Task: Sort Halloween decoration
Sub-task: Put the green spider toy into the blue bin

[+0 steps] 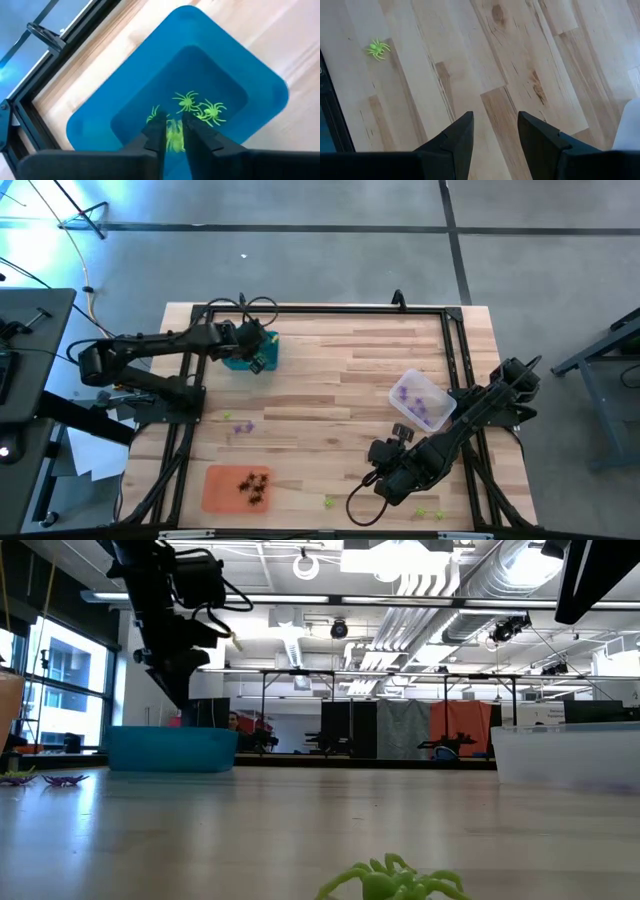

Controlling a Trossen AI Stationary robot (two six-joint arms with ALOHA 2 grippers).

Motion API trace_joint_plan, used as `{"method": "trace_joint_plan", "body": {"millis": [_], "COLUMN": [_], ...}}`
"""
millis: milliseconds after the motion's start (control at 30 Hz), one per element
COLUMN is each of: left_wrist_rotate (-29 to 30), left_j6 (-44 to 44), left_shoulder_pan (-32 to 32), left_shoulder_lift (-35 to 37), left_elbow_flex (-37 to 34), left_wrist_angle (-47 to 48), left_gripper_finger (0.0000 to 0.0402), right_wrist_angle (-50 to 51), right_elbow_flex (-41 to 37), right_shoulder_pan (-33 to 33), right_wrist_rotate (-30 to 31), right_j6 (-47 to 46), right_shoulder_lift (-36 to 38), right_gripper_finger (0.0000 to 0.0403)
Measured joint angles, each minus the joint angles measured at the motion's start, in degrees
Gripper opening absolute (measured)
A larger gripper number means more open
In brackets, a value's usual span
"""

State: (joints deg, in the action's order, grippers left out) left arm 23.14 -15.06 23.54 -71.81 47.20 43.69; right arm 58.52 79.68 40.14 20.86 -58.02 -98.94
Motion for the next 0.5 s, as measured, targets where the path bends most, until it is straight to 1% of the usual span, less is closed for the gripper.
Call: {"method": "trace_joint_plan", "body": {"millis": [200,333,400,500], "left_wrist_rotate": [-0.05,-0.66,-3.14,-10.64], "left_j6": [0.95,2.03,1.01,-2.18], "left_shoulder_pan": [1.64,2.02,1.53,-1.19], "left_shoulder_lift": [0.00,0.00,0.70,3.84], "left_elbow_flex": [0.00,0.00,0.00,0.00], "left_wrist_angle": [-0.19,-0.39,0.59,4.75], "left_gripper_finger": [0.0108,0.0131,0.0136,0.0139], "right_wrist_angle": [0.50,1.03,1.01,0.94], "right_elbow_flex": [0.00,0.00,0.00,0.00], "right_shoulder_pan": [0.00,0.00,0.00,0.00], "right_wrist_rotate": [-0.02,-0.02,-0.02,0.00], "right_j6": [0.01,0.00,0.00,0.02], "right_shoulder_lift": [0.00,0.00,0.00,0.00], "right_gripper_finger": [0.0149,0.0149,0.0149,0.0149]}}
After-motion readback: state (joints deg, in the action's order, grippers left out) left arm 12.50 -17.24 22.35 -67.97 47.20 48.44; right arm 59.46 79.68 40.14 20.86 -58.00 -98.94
